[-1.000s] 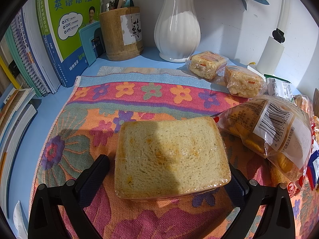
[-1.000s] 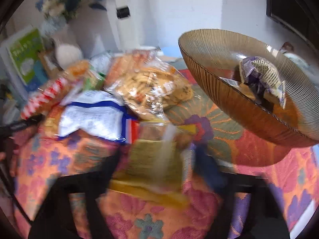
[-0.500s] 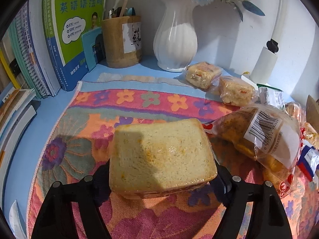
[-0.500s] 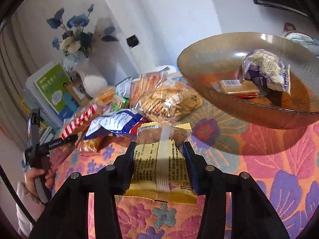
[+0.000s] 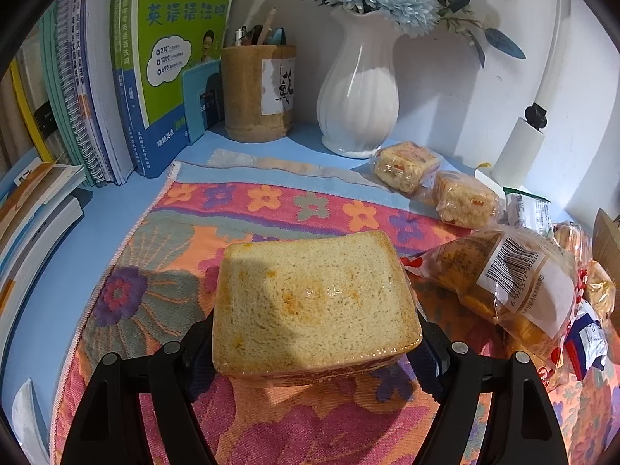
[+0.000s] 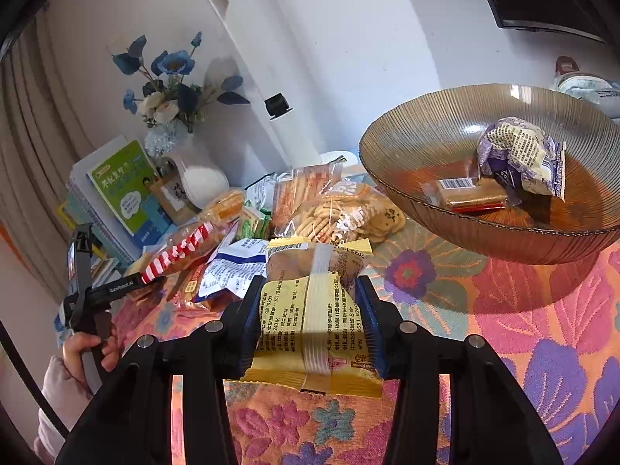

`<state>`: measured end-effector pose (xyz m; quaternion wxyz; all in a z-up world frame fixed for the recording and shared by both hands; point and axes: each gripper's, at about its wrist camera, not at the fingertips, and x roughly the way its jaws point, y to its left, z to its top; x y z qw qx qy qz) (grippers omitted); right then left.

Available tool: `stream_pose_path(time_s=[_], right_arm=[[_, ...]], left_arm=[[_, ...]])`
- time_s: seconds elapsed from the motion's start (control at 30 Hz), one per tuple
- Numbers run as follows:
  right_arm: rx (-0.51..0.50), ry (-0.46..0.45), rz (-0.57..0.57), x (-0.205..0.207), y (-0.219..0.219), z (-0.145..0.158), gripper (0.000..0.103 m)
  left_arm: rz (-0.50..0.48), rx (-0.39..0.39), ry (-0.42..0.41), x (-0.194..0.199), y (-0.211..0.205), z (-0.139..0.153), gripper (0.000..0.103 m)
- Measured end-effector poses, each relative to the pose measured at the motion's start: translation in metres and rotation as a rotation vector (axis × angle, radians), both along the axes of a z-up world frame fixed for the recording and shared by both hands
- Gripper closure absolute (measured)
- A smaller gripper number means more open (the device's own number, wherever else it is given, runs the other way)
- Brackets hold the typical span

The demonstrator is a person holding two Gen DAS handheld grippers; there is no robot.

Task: Organize snacks
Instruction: 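Carry both packs over the amber bowl and open both tools to release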

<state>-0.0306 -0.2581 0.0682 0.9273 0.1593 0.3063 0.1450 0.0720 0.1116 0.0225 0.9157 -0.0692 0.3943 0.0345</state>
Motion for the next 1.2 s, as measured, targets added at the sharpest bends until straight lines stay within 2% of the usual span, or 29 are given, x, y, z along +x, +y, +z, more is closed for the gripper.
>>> stream_pose_path(time_s=[0.17, 0.4, 0.6, 0.73, 0.83, 0.93, 1.03, 1.2], right_arm=[[-0.004, -0.017, 0.002, -0.004, 0.001, 0.002, 0.058], [-0.025, -0.071, 0.010, -0.012, 0.007, 0.008, 0.058], [-0.041, -0.119, 0.019, -0.022, 0.012, 0.014, 0.058], [-0.016, -0.132, 0.018, -0.032, 0.011, 0.016, 0.058], [0.019, -0.135, 0.030, -0.038, 0.008, 0.018, 0.058], [0.058, -0.143, 0.055, -0.040, 0.006, 0.029, 0.058], [0.074, -0.177, 0.071, -0.040, 0.002, 0.052, 0.058], [0.041, -0.234, 0.044, -0.030, -0.013, 0.098, 0.058]], left_arm=[[0.013, -0.003, -0.006, -0.002, 0.001, 0.000, 0.023], [0.026, 0.004, -0.066, -0.011, 0.000, 0.007, 0.023], [0.084, -0.022, -0.087, -0.018, 0.010, 0.008, 0.023], [0.100, -0.077, -0.091, -0.035, 0.014, 0.007, 0.023], [0.086, -0.059, -0.082, -0.050, 0.004, 0.009, 0.023], [0.047, -0.017, -0.101, -0.062, -0.017, 0.024, 0.023], [0.007, -0.017, -0.133, -0.064, -0.039, 0.052, 0.023], [-0.093, -0.005, -0.211, -0.048, -0.095, 0.115, 0.023]])
